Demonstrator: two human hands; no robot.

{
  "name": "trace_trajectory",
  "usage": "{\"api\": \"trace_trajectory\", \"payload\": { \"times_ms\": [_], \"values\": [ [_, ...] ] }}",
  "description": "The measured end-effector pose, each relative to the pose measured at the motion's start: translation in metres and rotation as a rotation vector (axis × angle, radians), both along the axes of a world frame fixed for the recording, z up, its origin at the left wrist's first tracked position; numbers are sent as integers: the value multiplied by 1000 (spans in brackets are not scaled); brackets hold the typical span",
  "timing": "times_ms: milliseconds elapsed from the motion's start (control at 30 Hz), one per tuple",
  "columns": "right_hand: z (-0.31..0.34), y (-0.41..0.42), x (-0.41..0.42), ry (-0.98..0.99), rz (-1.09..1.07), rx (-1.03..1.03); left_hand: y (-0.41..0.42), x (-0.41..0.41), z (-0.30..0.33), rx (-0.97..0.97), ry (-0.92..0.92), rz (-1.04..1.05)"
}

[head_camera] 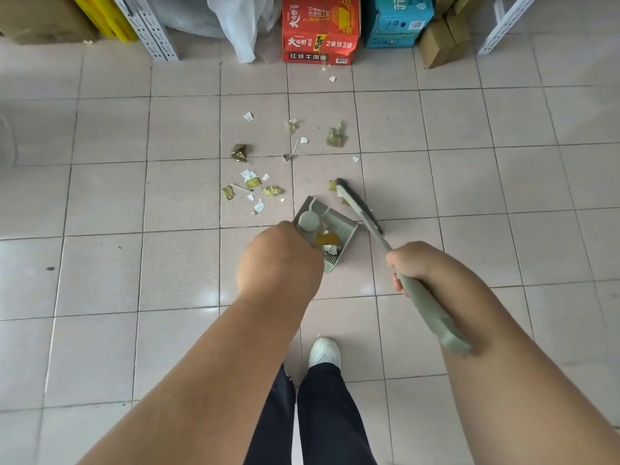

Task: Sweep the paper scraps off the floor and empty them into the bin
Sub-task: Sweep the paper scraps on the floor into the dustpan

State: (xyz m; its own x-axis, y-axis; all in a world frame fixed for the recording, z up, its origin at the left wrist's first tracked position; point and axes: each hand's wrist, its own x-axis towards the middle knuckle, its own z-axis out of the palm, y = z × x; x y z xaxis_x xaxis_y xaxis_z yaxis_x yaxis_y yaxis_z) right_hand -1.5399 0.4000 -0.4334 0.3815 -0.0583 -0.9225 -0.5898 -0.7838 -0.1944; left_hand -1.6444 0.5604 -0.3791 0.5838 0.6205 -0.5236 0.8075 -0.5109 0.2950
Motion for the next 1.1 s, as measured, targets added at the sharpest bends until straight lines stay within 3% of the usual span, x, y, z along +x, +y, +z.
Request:
{"api": "trace_trajectory", "payload": {
  "times_ms": [100, 233, 433, 767, 1100],
  "values": [
    [11, -5, 10, 4, 160, -27, 0, -2, 1, 15, 12, -4],
    [20, -9, 19, -21, 174, -68, 2, 0, 1, 13, 24, -2],
    [1, 23, 30, -209, 351, -111, 1, -1, 0, 18, 9, 5],
    [-12, 33, -7, -32, 639, -114, 8, -4, 2, 0, -15, 17],
    [9, -14, 14, -160, 295, -46, 21, -62, 14, 20, -17, 80]
  ]
}}
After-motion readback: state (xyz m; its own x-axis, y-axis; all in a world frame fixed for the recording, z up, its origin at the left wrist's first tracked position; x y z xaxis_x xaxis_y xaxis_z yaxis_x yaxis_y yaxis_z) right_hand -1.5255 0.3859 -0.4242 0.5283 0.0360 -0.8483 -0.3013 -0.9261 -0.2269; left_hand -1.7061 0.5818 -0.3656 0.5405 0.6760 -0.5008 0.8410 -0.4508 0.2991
